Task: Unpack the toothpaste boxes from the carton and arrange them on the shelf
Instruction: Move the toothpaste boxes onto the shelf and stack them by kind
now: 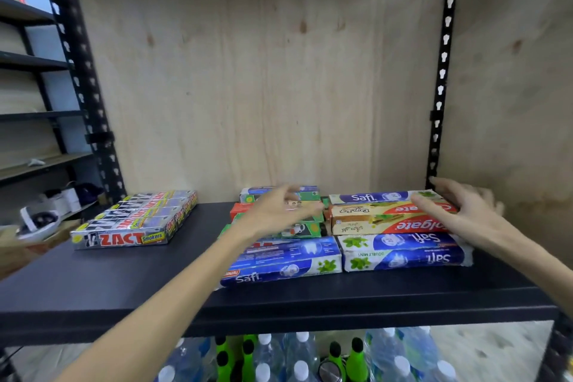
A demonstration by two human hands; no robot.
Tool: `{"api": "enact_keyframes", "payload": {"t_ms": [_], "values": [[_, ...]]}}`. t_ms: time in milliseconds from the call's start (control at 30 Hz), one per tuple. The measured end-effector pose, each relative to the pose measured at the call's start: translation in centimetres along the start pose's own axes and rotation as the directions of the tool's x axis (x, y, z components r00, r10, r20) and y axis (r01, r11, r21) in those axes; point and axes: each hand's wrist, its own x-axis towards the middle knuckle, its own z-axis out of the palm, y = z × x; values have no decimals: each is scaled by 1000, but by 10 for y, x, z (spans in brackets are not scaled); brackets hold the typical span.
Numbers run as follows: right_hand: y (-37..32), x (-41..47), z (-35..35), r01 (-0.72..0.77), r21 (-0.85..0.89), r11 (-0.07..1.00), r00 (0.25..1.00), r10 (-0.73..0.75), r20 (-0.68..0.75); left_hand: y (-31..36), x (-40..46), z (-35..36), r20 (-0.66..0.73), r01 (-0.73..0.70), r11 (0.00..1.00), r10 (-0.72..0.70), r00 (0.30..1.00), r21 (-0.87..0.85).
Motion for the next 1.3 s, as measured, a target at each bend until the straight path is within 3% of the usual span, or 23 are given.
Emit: {"api": "enact_keyframes", "payload": {"t_ms": [167, 267, 333, 467, 600, 733, 1067, 1300], "values": [[-47, 20, 19, 178, -112, 978, 978, -188, -88, -93, 20, -49, -237, 115, 988, -137, 962, -106], [-88, 43, 33, 262, -245, 934, 959, -280, -39, -139, 34, -59, -356, 155, 977, -198, 913, -146], [-115, 62, 46, 304, -242, 922, 950, -313, -1, -156, 44, -63, -367, 155, 975, -204, 908, -159], [-151, 102, 86, 294, -128, 947, 939, -262, 224, -162, 67, -58, -345, 111, 959, -200, 917, -262], [-169, 134, 117, 246, -253, 936, 891, -115, 439, -151, 93, -51, -290, 182, 936, -273, 917, -303], [-172, 150, 134, 226, -306, 925, 847, -31, 531, -150, 109, -46, -318, 243, 944, -305, 898, -223], [-163, 146, 147, 31, -12, 999, 880, -22, 475, -138, 108, -40, -392, 143, 951, -246, 886, -274], [-162, 145, 138, -2, 146, 989, 960, -39, 276, -126, 99, -41, -451, -21, 918, -174, 875, -396]]}}
